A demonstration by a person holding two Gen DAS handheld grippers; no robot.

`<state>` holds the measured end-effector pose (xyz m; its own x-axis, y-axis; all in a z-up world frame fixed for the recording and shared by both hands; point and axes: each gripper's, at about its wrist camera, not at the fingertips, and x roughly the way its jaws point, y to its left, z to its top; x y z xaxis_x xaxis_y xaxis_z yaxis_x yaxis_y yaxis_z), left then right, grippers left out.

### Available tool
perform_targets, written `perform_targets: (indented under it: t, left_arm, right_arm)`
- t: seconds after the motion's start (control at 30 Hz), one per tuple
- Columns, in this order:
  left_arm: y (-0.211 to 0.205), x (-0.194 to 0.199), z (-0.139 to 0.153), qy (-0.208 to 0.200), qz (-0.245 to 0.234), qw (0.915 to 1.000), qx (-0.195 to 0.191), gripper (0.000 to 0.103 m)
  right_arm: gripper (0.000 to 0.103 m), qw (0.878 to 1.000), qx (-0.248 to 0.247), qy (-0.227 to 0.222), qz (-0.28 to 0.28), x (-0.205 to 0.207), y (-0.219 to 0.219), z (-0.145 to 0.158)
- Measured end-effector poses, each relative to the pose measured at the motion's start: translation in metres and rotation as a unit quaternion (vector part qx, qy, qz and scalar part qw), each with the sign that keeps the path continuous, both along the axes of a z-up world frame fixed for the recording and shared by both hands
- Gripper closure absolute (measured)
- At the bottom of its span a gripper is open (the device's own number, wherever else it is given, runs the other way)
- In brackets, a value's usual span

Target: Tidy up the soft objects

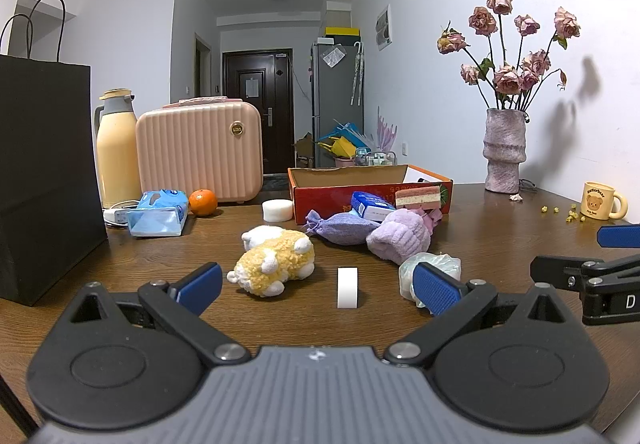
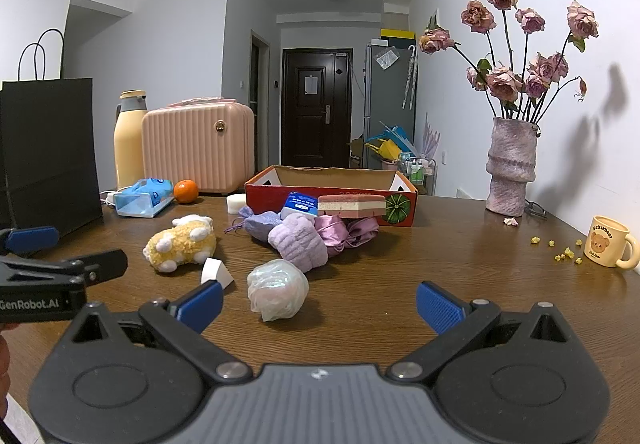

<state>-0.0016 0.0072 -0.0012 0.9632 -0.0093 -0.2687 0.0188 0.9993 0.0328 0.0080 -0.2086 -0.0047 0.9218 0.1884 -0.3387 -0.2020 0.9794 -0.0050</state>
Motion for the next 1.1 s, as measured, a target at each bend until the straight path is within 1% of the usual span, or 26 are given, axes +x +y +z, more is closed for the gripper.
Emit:
perform_targets:
  t: [0.83,1.1]
  left_arm:
    - [0.0,0.0,0.0,-0.001,0.0,1.0,0.0,0.0]
    - [0.0,0.0,0.0,-0.001,0.0,1.0,0.0,0.0]
  right_arm:
    - [0.0,1.0,0.0,0.0,0.0,0.0,0.001,0.0]
    - [0.0,1.0,-0.007,0.0,0.011,0.002,0.012,0.0]
